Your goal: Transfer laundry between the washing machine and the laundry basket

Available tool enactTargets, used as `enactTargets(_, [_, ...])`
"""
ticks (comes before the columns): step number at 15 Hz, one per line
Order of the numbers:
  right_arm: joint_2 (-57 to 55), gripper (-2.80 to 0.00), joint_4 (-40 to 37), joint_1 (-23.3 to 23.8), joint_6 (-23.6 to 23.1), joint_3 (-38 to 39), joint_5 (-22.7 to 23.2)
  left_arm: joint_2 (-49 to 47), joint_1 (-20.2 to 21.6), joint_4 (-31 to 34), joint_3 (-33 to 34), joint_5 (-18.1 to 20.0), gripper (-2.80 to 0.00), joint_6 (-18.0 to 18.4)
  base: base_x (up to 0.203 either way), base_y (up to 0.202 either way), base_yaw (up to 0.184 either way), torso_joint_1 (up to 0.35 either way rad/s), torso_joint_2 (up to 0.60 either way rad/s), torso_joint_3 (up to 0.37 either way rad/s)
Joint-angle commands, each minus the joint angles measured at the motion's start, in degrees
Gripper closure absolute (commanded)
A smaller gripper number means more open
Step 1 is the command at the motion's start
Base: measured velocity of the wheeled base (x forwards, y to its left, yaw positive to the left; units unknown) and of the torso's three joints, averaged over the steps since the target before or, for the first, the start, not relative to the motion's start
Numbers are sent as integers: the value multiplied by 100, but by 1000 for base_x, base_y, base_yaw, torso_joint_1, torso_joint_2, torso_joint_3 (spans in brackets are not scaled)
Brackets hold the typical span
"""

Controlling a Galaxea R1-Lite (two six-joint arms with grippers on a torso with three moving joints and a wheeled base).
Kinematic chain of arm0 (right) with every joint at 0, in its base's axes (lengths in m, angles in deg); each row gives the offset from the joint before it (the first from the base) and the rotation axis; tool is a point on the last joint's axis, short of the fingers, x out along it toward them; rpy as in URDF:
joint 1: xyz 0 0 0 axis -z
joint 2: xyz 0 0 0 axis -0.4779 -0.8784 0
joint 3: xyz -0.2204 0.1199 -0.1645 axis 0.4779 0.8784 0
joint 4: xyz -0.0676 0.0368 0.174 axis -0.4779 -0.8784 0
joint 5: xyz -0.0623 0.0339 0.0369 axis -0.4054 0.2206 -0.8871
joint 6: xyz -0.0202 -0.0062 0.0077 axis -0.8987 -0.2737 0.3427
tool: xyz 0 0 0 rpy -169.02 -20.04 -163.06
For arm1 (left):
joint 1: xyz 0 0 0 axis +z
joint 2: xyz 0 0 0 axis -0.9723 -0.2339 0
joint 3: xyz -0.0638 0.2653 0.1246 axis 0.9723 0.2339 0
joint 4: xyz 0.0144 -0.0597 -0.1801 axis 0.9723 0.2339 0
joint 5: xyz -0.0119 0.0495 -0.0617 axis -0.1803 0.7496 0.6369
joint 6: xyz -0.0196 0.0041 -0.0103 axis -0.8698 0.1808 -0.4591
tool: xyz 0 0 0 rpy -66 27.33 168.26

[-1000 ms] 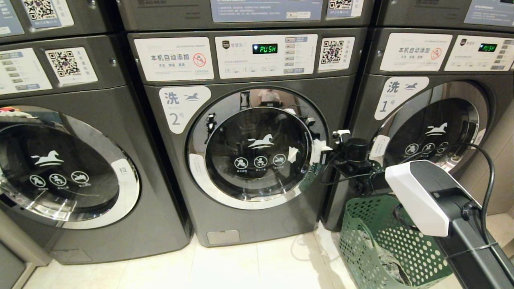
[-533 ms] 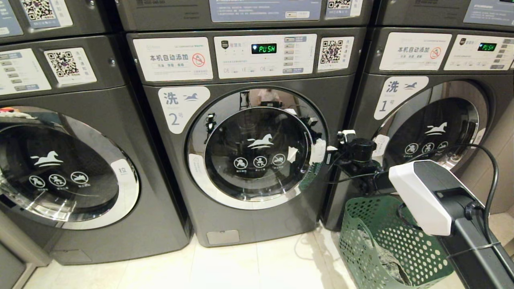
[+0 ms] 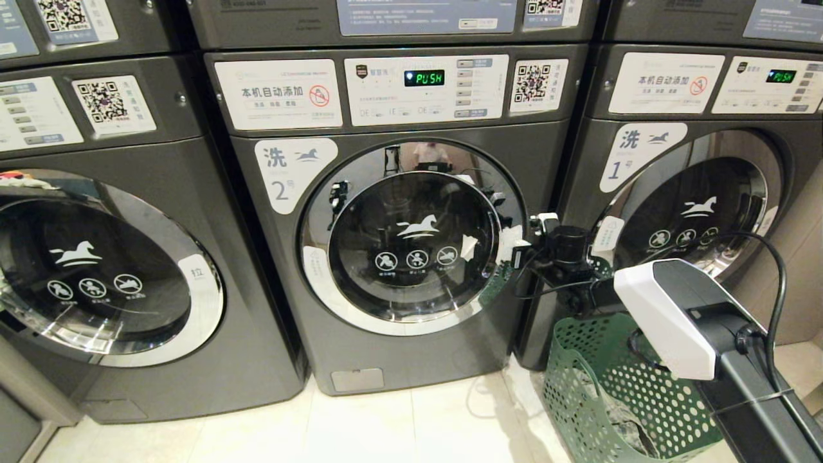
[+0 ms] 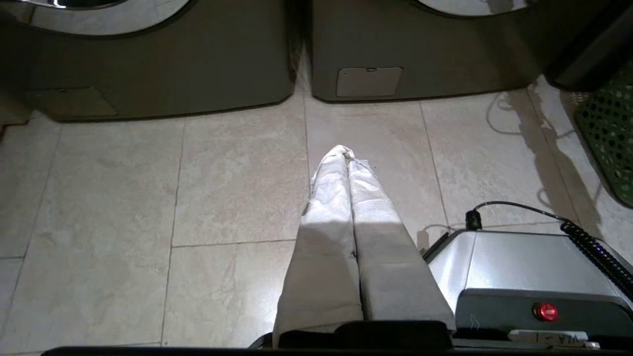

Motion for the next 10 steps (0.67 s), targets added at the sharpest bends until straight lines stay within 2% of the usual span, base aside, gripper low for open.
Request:
enactTargets(1, [-3,0,22,11,1,-2,0,46,248,-1,30,13,0,45,0,0,0,0,0,0])
enactTargets(4, [15,0,22,19,-8,-2,0,132,195,-434,214,117,0,172,0,0,0,0,0,0])
enactTargets(7, [23,0,13,11,-96,-2,9,977,-78,-507,231,265,0,258,0,0,0,0,0,0])
enactTargets(10, [14,0,-66,-42,-113,-2,9,1459,-113,-523,235,287,0,278,0,0,0,0,0,0])
